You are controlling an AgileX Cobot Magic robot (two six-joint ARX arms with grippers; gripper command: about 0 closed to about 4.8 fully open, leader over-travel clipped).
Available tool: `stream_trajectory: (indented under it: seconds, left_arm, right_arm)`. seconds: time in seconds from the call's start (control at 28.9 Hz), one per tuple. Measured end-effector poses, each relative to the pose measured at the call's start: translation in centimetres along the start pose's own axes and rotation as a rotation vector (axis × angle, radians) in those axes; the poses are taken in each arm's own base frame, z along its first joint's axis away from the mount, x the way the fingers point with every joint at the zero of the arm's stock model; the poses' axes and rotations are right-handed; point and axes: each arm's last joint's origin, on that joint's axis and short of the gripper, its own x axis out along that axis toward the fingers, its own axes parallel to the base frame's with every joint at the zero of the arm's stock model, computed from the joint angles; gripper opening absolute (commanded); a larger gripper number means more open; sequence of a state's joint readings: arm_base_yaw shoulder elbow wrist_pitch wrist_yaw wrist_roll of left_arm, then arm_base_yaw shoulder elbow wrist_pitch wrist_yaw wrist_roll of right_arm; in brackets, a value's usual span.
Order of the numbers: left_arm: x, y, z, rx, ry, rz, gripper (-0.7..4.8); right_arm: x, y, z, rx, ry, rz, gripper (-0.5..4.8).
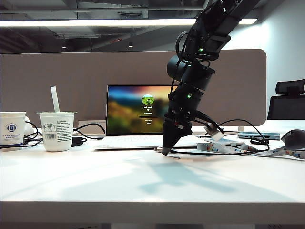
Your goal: Pick up the black phone, pick up the charger plug, insert the charger plug into the phone's charging port, and finally place the connected phone back on the desk.
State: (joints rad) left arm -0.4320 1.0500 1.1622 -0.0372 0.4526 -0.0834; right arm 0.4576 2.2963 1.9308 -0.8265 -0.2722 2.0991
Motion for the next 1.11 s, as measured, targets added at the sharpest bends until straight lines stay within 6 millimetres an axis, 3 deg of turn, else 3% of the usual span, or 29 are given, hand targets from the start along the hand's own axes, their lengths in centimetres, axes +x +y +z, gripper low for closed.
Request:
stream_trajectory:
  seconds: [0.35, 0.73, 1.11]
  left_arm:
    - [0.00, 0.00, -0.05, -0.003, 0.005, 0.000, -0.06]
    - [0.00, 0.00, -0.05, -0.003, 0.005, 0.000, -0.07]
    - [0.00, 0.00, -0.05, -0.003, 0.005, 0.000, -0.06]
  right_arm:
    - [0.46, 0.24, -0.16, -0.007, 0.037, 0.000, 2.27]
    - [0.53, -0.02, -0.03, 0.002, 0.026, -0.029, -0.08]
    - [0.38, -0.10, -0.05, 0.006, 0.024, -0.044, -0.09]
